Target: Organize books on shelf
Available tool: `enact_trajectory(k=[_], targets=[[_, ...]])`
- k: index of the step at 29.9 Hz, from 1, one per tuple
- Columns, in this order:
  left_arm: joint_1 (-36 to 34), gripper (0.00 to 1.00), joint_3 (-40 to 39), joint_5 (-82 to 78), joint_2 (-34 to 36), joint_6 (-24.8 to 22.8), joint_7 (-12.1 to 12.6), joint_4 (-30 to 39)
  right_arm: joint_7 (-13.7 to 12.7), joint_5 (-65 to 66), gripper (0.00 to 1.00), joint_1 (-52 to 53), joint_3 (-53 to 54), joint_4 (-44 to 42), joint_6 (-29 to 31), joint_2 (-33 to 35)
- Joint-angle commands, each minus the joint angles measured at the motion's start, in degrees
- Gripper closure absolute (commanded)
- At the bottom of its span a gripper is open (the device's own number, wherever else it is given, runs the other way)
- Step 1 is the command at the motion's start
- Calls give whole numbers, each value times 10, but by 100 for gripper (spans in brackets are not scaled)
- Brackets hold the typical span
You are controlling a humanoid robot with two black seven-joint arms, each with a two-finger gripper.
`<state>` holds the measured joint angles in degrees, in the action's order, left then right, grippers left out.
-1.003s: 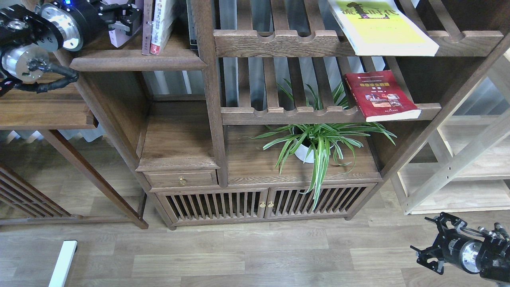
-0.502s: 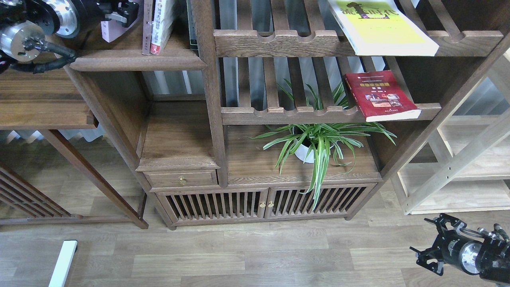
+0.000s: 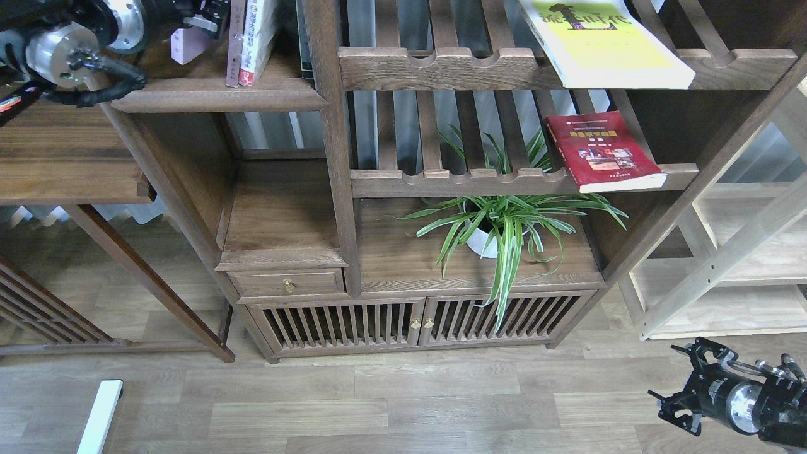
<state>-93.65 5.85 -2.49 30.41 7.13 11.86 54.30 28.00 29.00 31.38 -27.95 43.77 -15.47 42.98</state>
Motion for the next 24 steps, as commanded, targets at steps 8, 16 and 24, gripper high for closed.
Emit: enact_trajectory(k=[8,16,24], targets=[[0,100,1,4,-30,41,1,1,0,0,7,1,1,0,0,2],[0,100,2,5,-40,53,2,9,0,0,7,1,1,0,0,2],[1,100,5,5,-34,50,1,17,0,0,7,0,1,0,0,2]])
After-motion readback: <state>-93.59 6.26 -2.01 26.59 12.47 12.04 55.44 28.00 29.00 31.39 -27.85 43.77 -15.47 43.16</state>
